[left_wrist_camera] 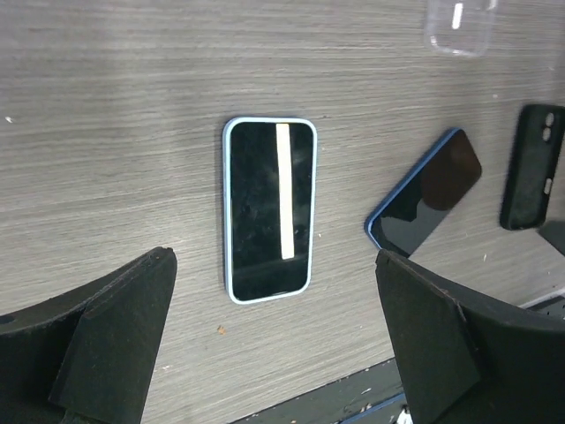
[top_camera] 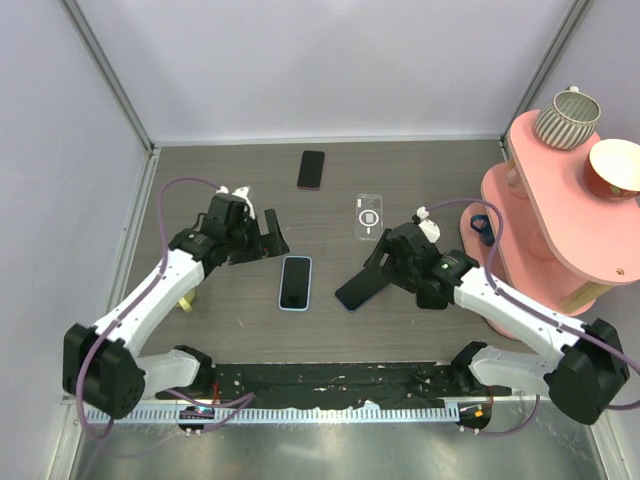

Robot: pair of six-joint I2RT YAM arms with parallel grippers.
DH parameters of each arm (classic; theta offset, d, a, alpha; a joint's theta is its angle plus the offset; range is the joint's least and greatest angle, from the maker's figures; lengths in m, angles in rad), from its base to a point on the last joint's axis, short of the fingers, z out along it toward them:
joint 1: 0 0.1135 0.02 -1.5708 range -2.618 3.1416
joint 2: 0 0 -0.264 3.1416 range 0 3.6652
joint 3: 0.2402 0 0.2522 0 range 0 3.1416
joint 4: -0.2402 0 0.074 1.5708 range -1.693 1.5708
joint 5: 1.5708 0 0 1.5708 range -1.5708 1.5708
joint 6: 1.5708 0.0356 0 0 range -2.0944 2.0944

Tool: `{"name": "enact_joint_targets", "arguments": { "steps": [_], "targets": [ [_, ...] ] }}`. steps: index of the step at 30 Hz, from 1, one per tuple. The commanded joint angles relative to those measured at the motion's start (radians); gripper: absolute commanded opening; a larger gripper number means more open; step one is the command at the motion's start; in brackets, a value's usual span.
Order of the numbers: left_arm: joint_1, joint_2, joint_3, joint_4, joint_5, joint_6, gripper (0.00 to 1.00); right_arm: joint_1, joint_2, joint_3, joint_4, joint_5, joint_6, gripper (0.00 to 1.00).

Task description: Put the phone into the phone case

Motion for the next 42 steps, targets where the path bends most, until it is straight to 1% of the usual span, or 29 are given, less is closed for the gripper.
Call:
{"name": "enact_joint_targets", "arguments": {
  "steps": [1,3,4,5,6,8,10,12,13,15,16,17,19,22,24,26,31,32,37,38,40,41,42],
  "targets": [
    [0.003,-0.110,-0.007,0.008,-0.022,0.084,1.00,0.010,0.123,0.116,-0.054,0.179,0.121,0.81],
    [0.003,-0.163,-0.027,0.011,0.011,0.088,1.00,0.010,0.182,0.159,-0.011,0.251,0.008,0.79],
    [0.003,-0.179,-0.032,0.008,0.019,0.096,1.00,0.010,0.237,0.205,0.000,0.275,-0.041,0.79],
    [0.003,-0.213,-0.037,0.001,0.018,0.116,1.00,0.010,0.271,0.231,0.005,0.315,-0.140,0.79],
    [0.003,-0.229,-0.041,-0.005,-0.008,0.120,1.00,0.009,0.299,0.259,0.006,0.330,-0.185,0.79],
    [0.002,-0.262,-0.069,-0.007,-0.019,0.120,1.00,0.003,0.377,0.324,0.002,0.355,-0.241,0.79],
    [0.002,-0.307,-0.095,0.036,0.022,0.104,1.00,-0.026,0.444,0.386,-0.018,0.400,-0.258,0.79],
    [0.002,-0.315,-0.092,0.050,0.045,0.100,1.00,-0.054,0.515,0.422,-0.021,0.427,-0.275,0.78],
    [0.002,-0.321,-0.087,0.038,0.041,0.104,1.00,-0.057,0.535,0.451,0.012,0.427,-0.357,0.79],
    [0.002,-0.330,-0.083,0.030,0.024,0.107,1.00,-0.074,0.601,0.474,0.066,0.334,-0.523,0.79],
    [0.002,-0.339,-0.086,0.033,0.019,0.107,1.00,-0.082,0.622,0.482,0.113,0.208,-0.592,0.79],
    [0.002,-0.345,-0.092,0.034,0.021,0.107,1.00,-0.092,0.633,0.480,0.133,0.161,-0.662,0.79],
    [0.002,-0.353,-0.096,0.051,0.030,0.104,1.00,-0.141,0.661,0.477,0.172,0.139,-0.668,0.79],
    [0.002,-0.356,-0.096,0.048,0.028,0.104,0.99,-0.212,0.728,0.520,0.161,0.108,-0.665,0.75],
    [0.002,-0.354,-0.093,0.042,0.027,0.107,0.97,-0.243,0.770,0.540,0.160,0.032,-0.686,0.70],
    [0.002,-0.354,-0.096,0.045,0.035,0.107,0.96,-0.263,0.820,0.566,0.153,-0.008,-0.707,0.65],
    [0.000,-0.348,-0.098,0.051,0.053,0.107,0.92,-0.266,0.868,0.585,0.150,-0.051,-0.761,0.56],
    [0.002,-0.347,-0.096,0.051,0.054,0.108,0.91,-0.266,0.879,0.586,0.150,-0.053,-0.766,0.53],
    [0.002,-0.338,-0.100,0.056,0.061,0.108,0.89,-0.266,0.912,0.589,0.146,-0.041,-0.780,0.43],
    [0.000,-0.336,-0.100,0.056,0.056,0.108,0.88,-0.266,0.914,0.589,0.144,-0.039,-0.780,0.36],
    [0.002,-0.330,-0.098,0.054,0.053,0.108,0.86,-0.264,0.909,0.578,0.147,-0.048,-0.778,0.28],
    [0.000,-0.328,-0.098,0.054,0.053,0.107,0.86,-0.264,0.905,0.572,0.152,-0.051,-0.773,0.21],
    [0.002,-0.327,-0.098,0.054,0.051,0.107,0.84,-0.264,0.899,0.566,0.158,-0.056,-0.770,0.16]
  ]
}}
